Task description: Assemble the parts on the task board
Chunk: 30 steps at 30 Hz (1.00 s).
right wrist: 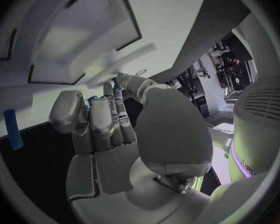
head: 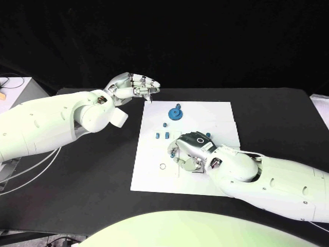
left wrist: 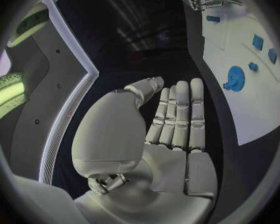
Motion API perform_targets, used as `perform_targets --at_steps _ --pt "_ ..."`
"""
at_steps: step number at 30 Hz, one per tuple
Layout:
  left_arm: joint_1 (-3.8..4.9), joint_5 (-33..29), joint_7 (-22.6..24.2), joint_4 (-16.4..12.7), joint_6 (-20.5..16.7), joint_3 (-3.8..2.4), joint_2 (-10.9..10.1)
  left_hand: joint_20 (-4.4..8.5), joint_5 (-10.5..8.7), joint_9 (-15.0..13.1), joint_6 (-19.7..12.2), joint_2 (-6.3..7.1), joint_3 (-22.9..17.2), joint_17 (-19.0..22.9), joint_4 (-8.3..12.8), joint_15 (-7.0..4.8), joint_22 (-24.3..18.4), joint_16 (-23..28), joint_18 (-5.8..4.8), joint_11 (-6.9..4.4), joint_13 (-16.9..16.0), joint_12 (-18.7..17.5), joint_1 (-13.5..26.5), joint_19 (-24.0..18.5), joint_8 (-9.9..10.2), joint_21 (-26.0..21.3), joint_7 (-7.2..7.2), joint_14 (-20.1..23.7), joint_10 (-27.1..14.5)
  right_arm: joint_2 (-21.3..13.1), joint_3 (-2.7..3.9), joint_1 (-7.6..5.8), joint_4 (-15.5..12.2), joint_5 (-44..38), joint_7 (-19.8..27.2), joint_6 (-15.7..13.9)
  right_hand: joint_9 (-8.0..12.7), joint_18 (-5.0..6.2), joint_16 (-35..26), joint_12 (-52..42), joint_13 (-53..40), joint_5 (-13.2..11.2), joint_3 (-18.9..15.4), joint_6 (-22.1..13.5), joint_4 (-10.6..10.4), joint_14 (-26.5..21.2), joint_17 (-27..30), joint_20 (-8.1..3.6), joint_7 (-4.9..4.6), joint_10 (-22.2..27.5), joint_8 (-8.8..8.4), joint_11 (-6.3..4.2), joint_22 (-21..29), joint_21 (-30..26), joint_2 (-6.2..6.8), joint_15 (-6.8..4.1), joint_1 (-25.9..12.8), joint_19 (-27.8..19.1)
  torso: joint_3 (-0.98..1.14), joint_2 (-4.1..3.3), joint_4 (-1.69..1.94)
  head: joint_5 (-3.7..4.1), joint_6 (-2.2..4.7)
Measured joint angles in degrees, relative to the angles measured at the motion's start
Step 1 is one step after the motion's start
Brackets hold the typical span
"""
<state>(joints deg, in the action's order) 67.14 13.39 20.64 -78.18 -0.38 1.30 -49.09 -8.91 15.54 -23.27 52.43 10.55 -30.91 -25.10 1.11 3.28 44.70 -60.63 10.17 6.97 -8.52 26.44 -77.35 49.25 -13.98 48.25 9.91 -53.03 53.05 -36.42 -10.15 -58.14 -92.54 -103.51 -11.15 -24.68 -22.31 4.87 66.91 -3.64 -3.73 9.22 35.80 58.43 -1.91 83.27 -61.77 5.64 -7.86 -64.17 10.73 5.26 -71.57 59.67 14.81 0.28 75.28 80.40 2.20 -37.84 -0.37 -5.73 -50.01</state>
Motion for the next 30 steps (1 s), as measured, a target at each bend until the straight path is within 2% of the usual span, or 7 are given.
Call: perform_targets --at_steps 2,4,14,19,21,24,30 --pt "0.0 0.0 0.0 0.0 0.0 0.0 0.0 0.0 0.0 0.0 0.0 0.0 0.0 0.0 0.0 0.0 0.0 0.0 0.0 0.0 0.0 0.0 0.0 0.0 0.0 0.0 0.0 0.0 0.0 0.0 0.0 0.0 0.0 0.1 0.1 -0.1 0.1 0.0 -0.5 -0.1 -0.1 0.0 -0.5 0.0 0.2 -0.7 0.7 0.13 0.02 0.8 -0.36 0.19 0.6 -1.1 0.13 0.14 0.1 -0.7 0.01 0.0 0.01 0.03 0.0" --pt "0.0 0.0 -0.1 0.0 0.0 0.0 0.0 0.0 0.0 0.0 0.0 0.0 0.0 0.0 0.0 0.0 0.0 0.0 0.0 0.0 0.0 0.0 0.0 0.0 0.0 0.0 0.0 0.0 0.0 -0.1 -0.02 0.02 0.0 0.3 0.2 -0.2 0.2 0.88 -0.8 -0.3 0.0 0.0 -0.7 -0.4 0.3 -1.3 1.4 0.32 0.01 1.4 -0.56 0.31 1.1 -2.2 0.14 0.37 0.1 -0.9 0.03 0.0 0.01 0.05 0.0" --pt "0.0 0.0 -0.3 0.1 0.2 0.02 0.0 0.0 0.0 0.0 0.0 0.0 0.0 0.0 0.0 0.0 0.0 0.0 0.01 0.0 0.1 -0.3 0.0 0.0 0.0 0.0 0.0 0.0 0.0 -0.7 -0.1 0.07 -0.2 0.6 0.2 -2.2 0.6 0.88 -1.8 -0.9 0.0 0.0 -1.6 -1.4 0.6 -2.7 3.4 0.62 -0.01 3.2 -1.53 0.73 2.5 -4.6 -0.07 0.62 1.3 -2.0 0.04 -0.02 0.04 0.15 0.0" --pt "-0.02 0.0 -0.4 0.1 0.3 0.04 -0.1 0.0 0.0 0.0 0.0 0.0 0.0 0.0 0.0 0.0 0.0 0.0 0.0 0.0 0.1 -0.3 0.0 0.0 0.0 0.0 0.0 0.0 0.0 -1.9 -0.1 0.06 -1.6 1.1 0.2 -4.3 0.6 0.89 -1.8 -1.8 -0.2 0.4 -1.6 -1.5 0.6 -2.7 3.4 0.62 -0.06 3.2 -1.56 0.74 2.2 -4.5 -0.33 0.62 1.6 -2.0 0.07 -0.03 0.04 0.32 0.0" --pt "-0.03 0.0 -0.5 0.1 0.4 0.05 -0.1 0.0 0.0 0.0 0.0 0.0 0.0 0.0 0.0 0.0 0.0 0.0 0.01 0.0 0.1 -0.3 0.0 0.0 0.0 0.0 0.0 0.0 0.0 -2.8 -0.04 -0.15 -2.5 1.5 0.2 -4.8 0.6 0.89 -1.0 -2.9 -0.3 0.7 -1.6 -1.5 0.6 -2.6 3.1 0.57 -0.07 2.4 -1.56 0.31 1.3 -3.1 -0.32 0.58 1.6 -2.0 0.07 -0.02 0.04 0.43 0.0" --pt "-0.05 0.0 -0.5 0.1 0.5 0.07 -0.1 0.0 0.0 0.0 0.0 0.0 0.0 0.0 0.0 0.0 0.0 0.0 0.0 0.0 0.1 -0.3 0.0 0.0 0.0 0.0 0.0 0.0 0.0 -4.7 0.24 -1.44 -4.0 2.9 0.4 -5.3 0.7 0.88 0.1 -3.7 -0.3 0.7 -1.4 -1.4 0.5 -2.1 2.3 0.41 -0.15 1.4 -1.78 0.17 0.2 -1.2 -0.32 0.08 1.6 -1.1 0.07 0.01 0.01 0.69 -0.01" --pt "-0.07 0.0 -0.6 0.2 0.5 0.1 -0.1 0.0 0.0 0.0 0.0 0.0 0.0 0.0 0.0 0.0 0.0 0.0 0.0 0.0 0.1 -0.3 0.0 0.0 0.0 0.0 0.0 0.0 0.0 -9.3 0.69 -6.31 -5.5 8.7 1.2 -3.8 0.7 0.88 2.0 -4.4 -0.3 0.3 -1.6 -1.4 -0.2 -0.6 0.7 0.17 -0.46 0.4 -2.0 -0.15 -1.7 1.8 -0.31 -0.07 1.6 0.4 0.01 0.08 -0.07 1.41 0.0"
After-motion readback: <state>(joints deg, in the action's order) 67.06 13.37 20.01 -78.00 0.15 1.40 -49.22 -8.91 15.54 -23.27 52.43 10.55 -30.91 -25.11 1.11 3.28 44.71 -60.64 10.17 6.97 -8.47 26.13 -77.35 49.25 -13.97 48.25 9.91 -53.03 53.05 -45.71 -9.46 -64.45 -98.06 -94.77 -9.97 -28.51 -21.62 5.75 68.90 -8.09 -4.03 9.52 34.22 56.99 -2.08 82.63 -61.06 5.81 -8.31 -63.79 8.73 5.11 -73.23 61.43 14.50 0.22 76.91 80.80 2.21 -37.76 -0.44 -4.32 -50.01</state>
